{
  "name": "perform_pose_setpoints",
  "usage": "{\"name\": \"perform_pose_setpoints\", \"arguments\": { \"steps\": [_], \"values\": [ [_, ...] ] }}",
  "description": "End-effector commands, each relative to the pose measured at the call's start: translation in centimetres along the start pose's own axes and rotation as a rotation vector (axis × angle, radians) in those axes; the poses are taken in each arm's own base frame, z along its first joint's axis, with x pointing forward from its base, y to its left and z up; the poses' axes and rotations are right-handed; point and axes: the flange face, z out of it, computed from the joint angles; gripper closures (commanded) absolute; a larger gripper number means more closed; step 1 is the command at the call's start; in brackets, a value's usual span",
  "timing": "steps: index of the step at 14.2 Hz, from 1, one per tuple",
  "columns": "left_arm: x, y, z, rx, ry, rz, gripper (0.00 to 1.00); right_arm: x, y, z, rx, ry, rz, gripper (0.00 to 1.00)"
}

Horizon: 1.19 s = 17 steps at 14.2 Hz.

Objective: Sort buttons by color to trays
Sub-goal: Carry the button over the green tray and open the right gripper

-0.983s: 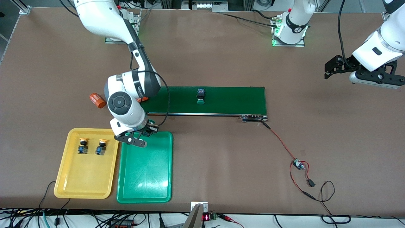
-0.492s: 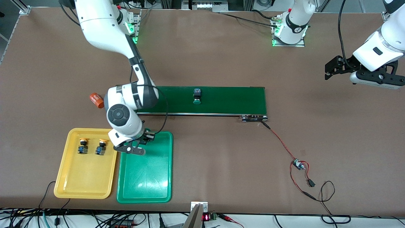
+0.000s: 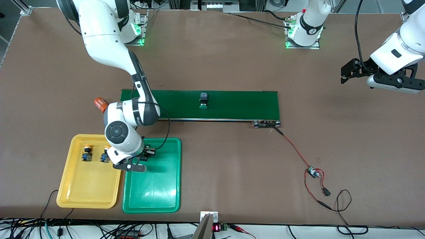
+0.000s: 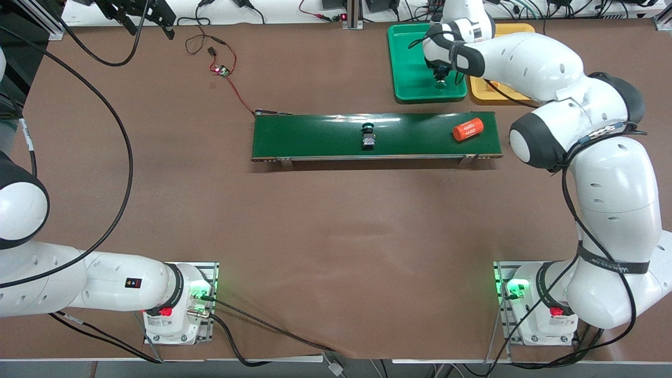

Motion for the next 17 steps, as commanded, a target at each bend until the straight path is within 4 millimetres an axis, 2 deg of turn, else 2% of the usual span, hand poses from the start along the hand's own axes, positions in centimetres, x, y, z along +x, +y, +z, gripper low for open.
{"name": "perform_pose_setpoints", "arguments": {
  "steps": [1,2,4,5,8,10,13,17],
  "values": [
    [0.2,-0.3,-0.4,-0.009,0.002,0.018,0.00,1.0,0.6,1.4,0.011,0.006,0.005,0.71],
    [0.3,-0.3,-0.4,-0.009,0.002,0.018,0.00,1.0,0.9,1.3,0.011,0.002,0.009,0.01],
    [0.5,-0.1,-0.2,-0.010,-0.004,0.021,0.00,1.1,0.5,-0.4,0.034,0.002,0.025,0.00],
    [0.7,-0.1,0.1,-0.010,-0.010,0.030,0.00,0.7,0.1,-0.6,0.029,-0.012,0.026,0.00],
    [2.9,-1.0,-0.5,-0.025,-0.034,0.090,0.00,0.3,0.2,-4.4,0.034,-0.063,0.089,0.00],
    [2.9,-1.4,-0.6,-0.031,-0.030,0.081,0.00,-1.5,-1.6,-6.5,0.027,-0.107,0.127,0.00],
    [2.6,-1.4,-0.5,-0.029,-0.024,0.080,0.00,-5.8,-4.7,-8.9,0.001,-0.191,0.145,0.00],
    [2.3,-1.2,-0.5,-0.027,-0.021,0.085,0.00,-11.6,-9.9,-9.6,-0.052,-0.250,0.147,0.00]
  ]
}}
